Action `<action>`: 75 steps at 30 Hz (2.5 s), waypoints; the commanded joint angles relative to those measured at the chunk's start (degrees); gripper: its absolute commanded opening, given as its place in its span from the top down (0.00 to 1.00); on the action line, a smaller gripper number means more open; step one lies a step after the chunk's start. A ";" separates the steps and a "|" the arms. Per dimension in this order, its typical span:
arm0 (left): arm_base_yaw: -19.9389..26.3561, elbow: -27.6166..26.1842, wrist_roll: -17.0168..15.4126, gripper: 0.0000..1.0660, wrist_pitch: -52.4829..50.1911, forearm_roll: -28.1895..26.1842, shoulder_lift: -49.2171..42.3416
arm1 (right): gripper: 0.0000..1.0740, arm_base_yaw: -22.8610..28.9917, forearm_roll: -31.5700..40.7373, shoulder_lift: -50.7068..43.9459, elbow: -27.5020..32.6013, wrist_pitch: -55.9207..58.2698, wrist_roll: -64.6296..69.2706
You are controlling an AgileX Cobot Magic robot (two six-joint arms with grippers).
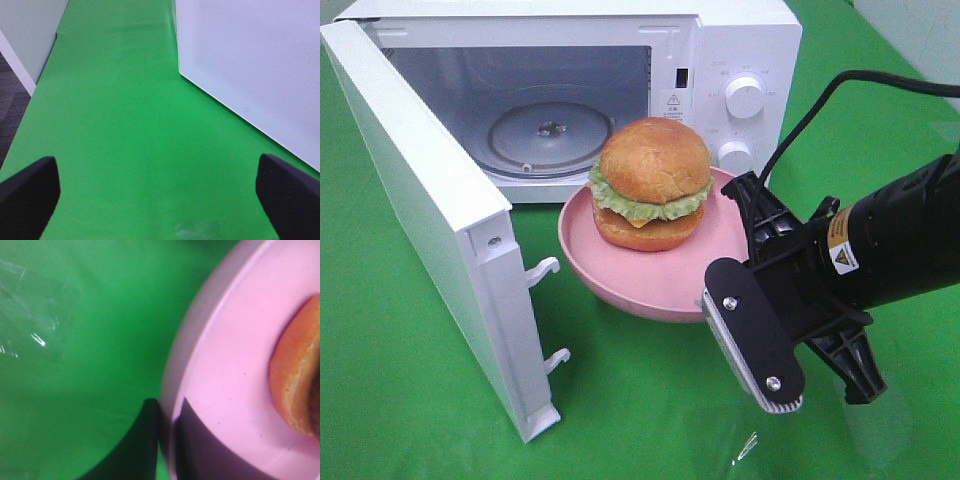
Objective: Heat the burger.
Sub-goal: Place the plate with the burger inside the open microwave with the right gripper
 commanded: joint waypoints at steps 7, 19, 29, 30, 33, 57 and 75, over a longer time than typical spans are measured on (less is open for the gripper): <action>0.06 0.17 -0.11 0.06 -0.69 -0.06 -1.38 | 1.00 -4.24 12.78 -0.40 -0.63 -4.35 -15.07; 0.06 0.17 -0.11 0.06 -0.69 -0.06 -1.38 | 1.00 -5.21 17.59 0.29 -4.07 -3.61 -21.54; 0.06 0.17 -0.11 0.06 -0.69 -0.06 -1.38 | 1.00 -3.84 17.59 1.60 -5.16 -6.53 -22.29; 0.06 0.17 -0.11 0.06 -0.69 -0.06 -1.38 | 1.00 -3.84 17.59 1.60 -5.16 -6.53 -22.29; 0.06 0.17 -0.11 0.06 -0.69 -0.06 -1.38 | 1.00 -3.04 17.53 3.67 -6.76 -6.19 -22.17; 0.06 0.17 -0.11 0.06 -0.69 0.00 -1.38 | 1.00 -0.92 5.73 13.58 -17.25 -7.51 -15.07; 0.06 0.17 -0.11 0.06 -0.69 0.00 -1.38 | 1.00 -0.57 4.18 21.77 -26.07 -7.10 -16.90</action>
